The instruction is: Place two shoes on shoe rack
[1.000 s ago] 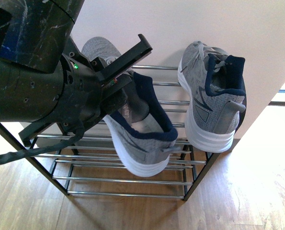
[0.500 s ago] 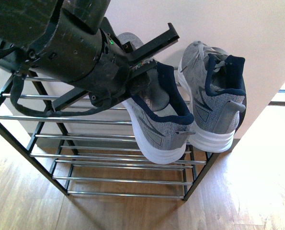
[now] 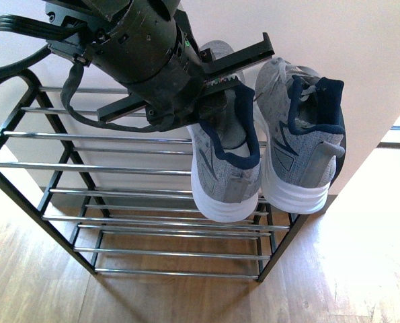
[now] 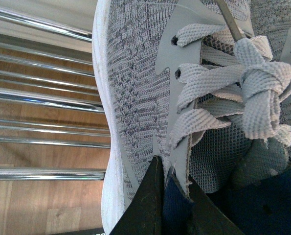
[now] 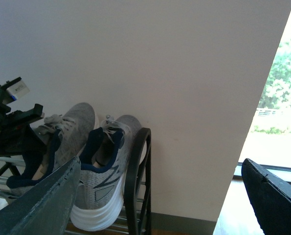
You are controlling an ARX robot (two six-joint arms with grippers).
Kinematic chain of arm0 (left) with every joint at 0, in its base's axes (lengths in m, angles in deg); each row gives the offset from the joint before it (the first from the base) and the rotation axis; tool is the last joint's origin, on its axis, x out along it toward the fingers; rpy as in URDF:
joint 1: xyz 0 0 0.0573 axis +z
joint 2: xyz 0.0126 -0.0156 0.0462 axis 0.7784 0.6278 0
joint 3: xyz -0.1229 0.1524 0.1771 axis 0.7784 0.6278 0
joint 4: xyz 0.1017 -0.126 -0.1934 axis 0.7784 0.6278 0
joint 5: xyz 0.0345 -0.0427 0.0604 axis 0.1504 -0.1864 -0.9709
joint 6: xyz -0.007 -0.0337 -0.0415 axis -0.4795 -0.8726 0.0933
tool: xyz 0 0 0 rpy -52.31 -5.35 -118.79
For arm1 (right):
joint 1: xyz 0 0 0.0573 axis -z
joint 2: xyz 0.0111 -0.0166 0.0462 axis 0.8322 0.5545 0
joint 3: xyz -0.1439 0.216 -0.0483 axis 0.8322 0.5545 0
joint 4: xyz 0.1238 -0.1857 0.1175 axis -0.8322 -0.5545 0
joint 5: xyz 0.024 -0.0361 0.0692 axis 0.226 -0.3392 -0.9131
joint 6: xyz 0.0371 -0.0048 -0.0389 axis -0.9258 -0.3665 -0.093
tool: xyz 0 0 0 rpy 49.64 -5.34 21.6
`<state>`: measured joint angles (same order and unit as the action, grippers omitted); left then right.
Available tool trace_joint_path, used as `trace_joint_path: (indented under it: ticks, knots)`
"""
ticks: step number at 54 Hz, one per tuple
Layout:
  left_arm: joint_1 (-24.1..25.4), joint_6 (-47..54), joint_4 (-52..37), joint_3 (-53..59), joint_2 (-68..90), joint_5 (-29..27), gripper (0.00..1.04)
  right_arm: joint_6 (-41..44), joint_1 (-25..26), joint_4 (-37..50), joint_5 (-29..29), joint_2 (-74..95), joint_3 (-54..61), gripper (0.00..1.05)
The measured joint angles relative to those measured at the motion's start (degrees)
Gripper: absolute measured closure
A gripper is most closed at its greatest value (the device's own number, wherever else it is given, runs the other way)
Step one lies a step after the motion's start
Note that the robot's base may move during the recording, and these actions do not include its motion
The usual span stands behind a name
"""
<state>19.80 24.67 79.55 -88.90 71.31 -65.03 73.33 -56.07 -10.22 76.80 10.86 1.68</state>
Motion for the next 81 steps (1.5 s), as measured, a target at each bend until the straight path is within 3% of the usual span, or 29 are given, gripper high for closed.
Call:
trace_joint_path:
  ticks: [30, 45, 53, 58, 69, 81]
  knots:
    - [0.4, 7.2, -0.1, -4.2, 5.0, -0.1, 1.03, 0.0, 0.0, 0.0, 0.0, 0.0, 0.0, 0.09]
    - [0.1, 7.8, -0.6, -4.4, 4.7, -0.5, 0.53, 0.0, 0.0, 0.0, 0.0, 0.0, 0.0, 0.09]
    - [0.0, 5.4, 1.0, -3.3, -0.1, -0.5, 0.21, 0.0, 0.0, 0.0, 0.0, 0.0, 0.0, 0.09]
    - [-0.1, 4.9, 1.9, -2.8, -4.1, -0.7, 0.08, 0.0, 0.0, 0.0, 0.0, 0.0, 0.0, 0.09]
    - [-0.3, 5.4, 4.8, 1.8, -16.5, -5.9, 0.09, 0.0, 0.0, 0.0, 0.0, 0.0, 0.0, 0.09]
    - [-1.4, 6.1, 10.4, 14.4, -36.8, -21.4, 0.09, 0.0, 0.0, 0.0, 0.0, 0.0, 0.0, 0.09]
